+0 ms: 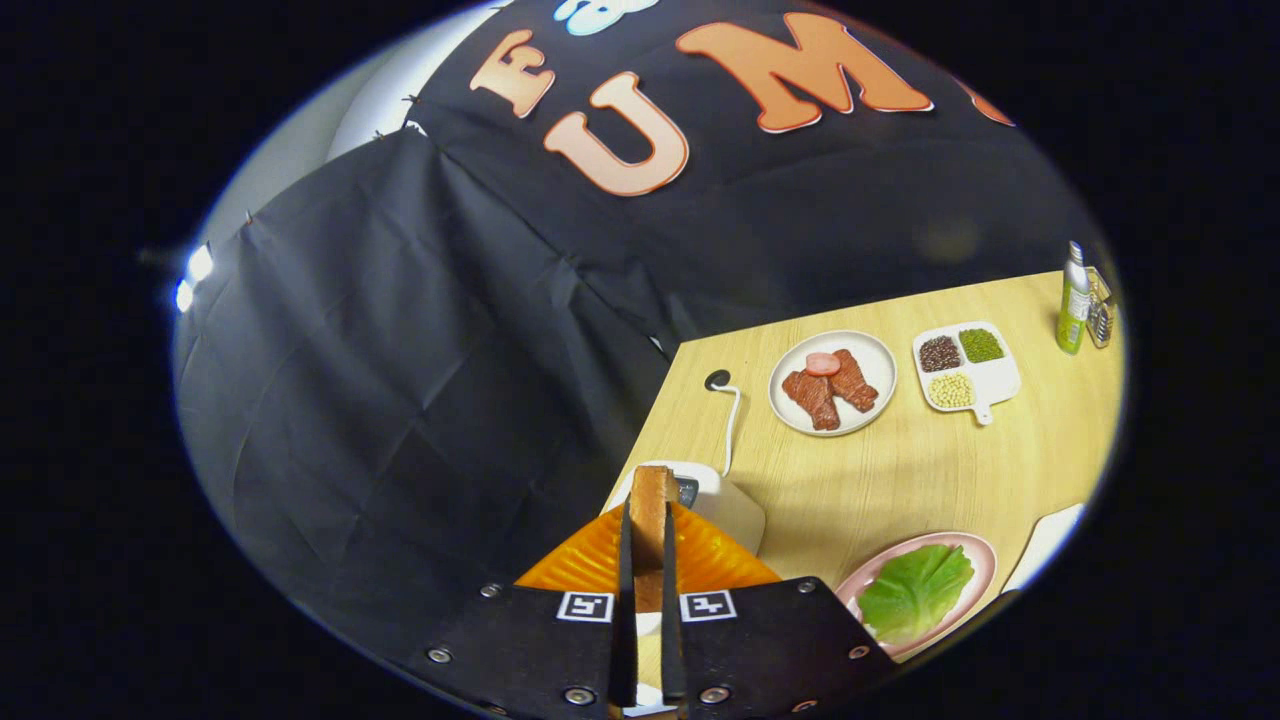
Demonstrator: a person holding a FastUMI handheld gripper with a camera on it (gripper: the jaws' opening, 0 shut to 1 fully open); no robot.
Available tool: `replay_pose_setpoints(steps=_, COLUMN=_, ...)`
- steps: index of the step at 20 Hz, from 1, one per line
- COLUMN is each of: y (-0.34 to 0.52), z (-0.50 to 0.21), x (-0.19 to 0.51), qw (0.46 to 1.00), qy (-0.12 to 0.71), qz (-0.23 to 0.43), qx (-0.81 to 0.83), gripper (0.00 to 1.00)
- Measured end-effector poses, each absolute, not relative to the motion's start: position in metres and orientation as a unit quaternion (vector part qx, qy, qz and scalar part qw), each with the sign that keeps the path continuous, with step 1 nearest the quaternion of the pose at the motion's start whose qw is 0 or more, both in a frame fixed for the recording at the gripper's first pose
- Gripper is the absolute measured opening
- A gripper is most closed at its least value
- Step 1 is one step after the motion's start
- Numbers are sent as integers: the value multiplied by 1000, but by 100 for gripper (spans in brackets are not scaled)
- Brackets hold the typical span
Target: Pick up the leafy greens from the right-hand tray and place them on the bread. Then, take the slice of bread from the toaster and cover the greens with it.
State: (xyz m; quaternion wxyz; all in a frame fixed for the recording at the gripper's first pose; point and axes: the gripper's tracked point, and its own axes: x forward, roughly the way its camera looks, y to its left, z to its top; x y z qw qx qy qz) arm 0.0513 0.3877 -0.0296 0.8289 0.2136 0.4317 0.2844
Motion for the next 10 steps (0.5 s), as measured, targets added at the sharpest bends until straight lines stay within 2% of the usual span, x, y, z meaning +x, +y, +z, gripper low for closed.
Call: replay_pose_setpoints(steps=10, y=312, z=-34, x=28, qw=828, qy=419, qz=279, qx=247, gripper=10)
